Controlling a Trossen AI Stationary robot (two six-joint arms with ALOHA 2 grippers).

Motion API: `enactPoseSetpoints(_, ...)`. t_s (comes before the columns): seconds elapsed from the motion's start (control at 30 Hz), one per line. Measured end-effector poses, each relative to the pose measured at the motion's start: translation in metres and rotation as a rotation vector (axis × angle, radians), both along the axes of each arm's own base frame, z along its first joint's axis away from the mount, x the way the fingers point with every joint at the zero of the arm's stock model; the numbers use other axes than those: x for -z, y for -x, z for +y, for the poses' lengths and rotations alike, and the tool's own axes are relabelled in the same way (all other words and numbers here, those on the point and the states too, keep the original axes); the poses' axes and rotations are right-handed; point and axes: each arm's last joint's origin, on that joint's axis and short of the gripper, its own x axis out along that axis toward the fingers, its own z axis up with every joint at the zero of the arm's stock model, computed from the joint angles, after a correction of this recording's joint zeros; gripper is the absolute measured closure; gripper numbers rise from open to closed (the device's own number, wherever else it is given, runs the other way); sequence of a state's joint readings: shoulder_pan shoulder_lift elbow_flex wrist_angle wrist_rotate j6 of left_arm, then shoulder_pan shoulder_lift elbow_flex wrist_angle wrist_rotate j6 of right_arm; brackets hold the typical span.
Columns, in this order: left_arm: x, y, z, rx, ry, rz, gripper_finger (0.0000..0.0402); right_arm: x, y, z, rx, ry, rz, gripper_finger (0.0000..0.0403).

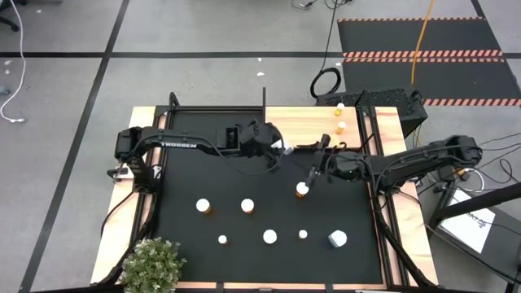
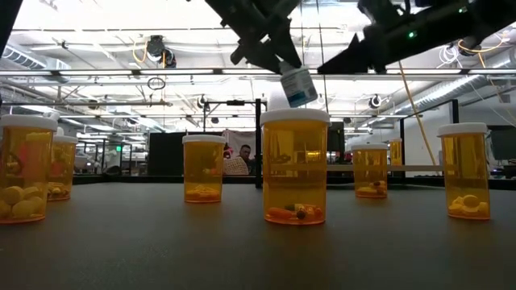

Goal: Pick and place medicine bottles onto shelf by color
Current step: Put the white pill bottle on the shelf

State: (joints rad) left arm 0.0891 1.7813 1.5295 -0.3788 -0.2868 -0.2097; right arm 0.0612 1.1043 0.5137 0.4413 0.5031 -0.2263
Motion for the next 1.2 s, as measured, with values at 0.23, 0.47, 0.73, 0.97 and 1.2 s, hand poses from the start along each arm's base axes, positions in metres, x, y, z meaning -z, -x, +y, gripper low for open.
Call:
enactPoseSetpoints(0.23,-0.002,-0.002,-0.001,-0.049,0.046,-0.056,0.0204,0.010,-0.011,-0.002,0.090,0.050,0.007,0.0114)
enactPoseSetpoints(0.47,-0.005,-0.004,-0.010,-0.051,0.085,-0.101,0.0204,0.016,-0.020,-0.002,0.092,0.067,-0.016,0.0135)
enactPoseSetpoints(0.73,-0.005,-0.005,-0.021,-0.022,0.106,-0.109,0.0204,0.016,-0.021,-0.002,0.109,0.065,-0.033,0.0193)
enactPoseSetpoints(0.97,-0.005,-0.005,-0.028,-0.007,0.101,-0.103,0.0203,0.016,-0.021,-0.002,0.108,0.065,-0.030,0.0228)
enactPoseSetpoints(1.2,-0.006,-0.006,-0.034,0.063,0.083,-0.101,0.0177,0.017,-0.021,-0.002,0.107,0.064,-0.022,0.0225)
